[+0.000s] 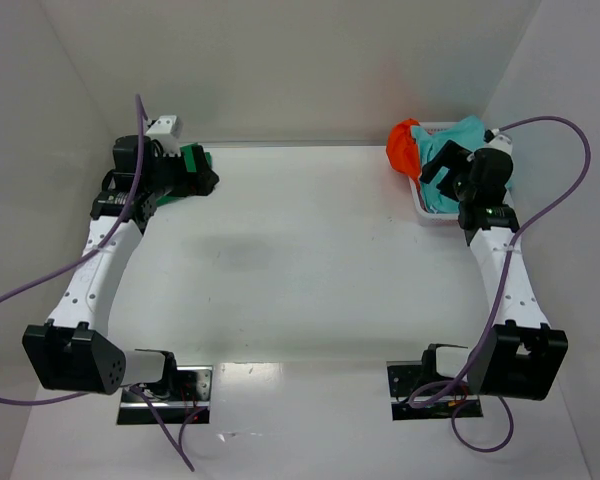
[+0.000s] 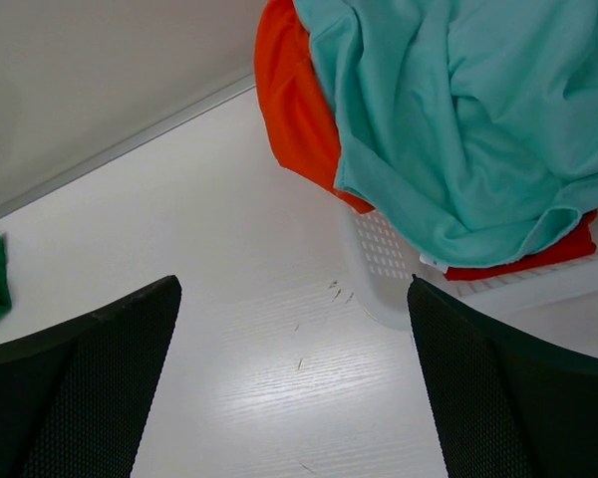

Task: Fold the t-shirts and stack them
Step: Grab crumpled tshirt from bin with the right arm

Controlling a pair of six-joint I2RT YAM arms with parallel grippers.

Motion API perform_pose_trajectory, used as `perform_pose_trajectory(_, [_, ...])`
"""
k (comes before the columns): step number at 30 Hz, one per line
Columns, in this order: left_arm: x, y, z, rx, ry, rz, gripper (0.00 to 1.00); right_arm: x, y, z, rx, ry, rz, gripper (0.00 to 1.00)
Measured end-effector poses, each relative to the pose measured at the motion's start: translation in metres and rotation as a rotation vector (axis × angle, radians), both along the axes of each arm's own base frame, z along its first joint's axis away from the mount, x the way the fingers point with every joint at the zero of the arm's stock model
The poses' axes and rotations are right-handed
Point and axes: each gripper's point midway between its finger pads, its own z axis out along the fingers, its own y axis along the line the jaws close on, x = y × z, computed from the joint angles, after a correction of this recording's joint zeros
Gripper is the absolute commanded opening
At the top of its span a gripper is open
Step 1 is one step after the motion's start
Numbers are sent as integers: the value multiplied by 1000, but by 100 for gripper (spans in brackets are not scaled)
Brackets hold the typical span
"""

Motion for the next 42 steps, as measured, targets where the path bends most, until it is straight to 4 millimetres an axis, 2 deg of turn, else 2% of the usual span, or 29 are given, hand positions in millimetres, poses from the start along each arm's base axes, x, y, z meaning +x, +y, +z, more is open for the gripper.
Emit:
perform_pose_trajectory(6, [-2,0,4,0,-12,2,100,12,-11,-17,3,81,-57,100])
perform_pose_trajectory(10, [-5,-2,2,-7,-6,-10,100,45,-17,-18,-6,110,-65,100])
perform_pose_trajectory(12, [-5,-2,1,-10,-4,-10,100,60,-22,-25,-16,132,-72,100])
perform_pose_trajectory(15, [-8,-4,-1,-25,1,-10,100,73,-30,-44,-38,182,-100,100])
perform_pose_trajectory(17, [-12,-5,-5,-30,10,-13,100,80,-37,-65,-57,232,-120,100])
perform_pose_trajectory(23, [-21,-7,-25,-36,53,-24,100,95,-44,-99,-81,308,-126,100])
perform_pose_trajectory(25, [-23,-7,-32,-37,69,-26,100,100,-44,-105,-83,320,-122,95])
perform_pose_trajectory(27, [-24,-7,-38,-37,82,-26,100,101,-44,-110,-83,328,-118,83])
perform_pose_trajectory(29, [-25,-7,-40,-37,88,-26,100,102,-43,-110,-84,328,-111,76])
perform_pose_trajectory(33, [-25,-7,-40,-37,88,-26,100,105,-42,-106,-83,316,-105,51])
perform_pose_trajectory(34, [-25,-7,-40,-37,88,-26,100,107,-42,-107,-80,318,-105,51])
perform_pose_trajectory(36, [-24,-7,-41,-37,89,-26,100,108,-42,-112,-81,327,-100,61])
perform_pose_trajectory(38, [-24,-7,-41,-37,89,-26,100,108,-40,-117,-80,337,-96,61])
perform_pose_trajectory(39, [-24,-7,-41,-37,89,-26,100,109,-37,-121,-79,345,-89,53])
perform_pose_trajectory(41, [-24,-7,-41,-37,89,-26,100,109,-34,-123,-77,349,-80,50])
perform_pose_trajectory(42, [-24,-7,-41,-37,89,-26,100,110,-33,-124,-78,351,-76,41])
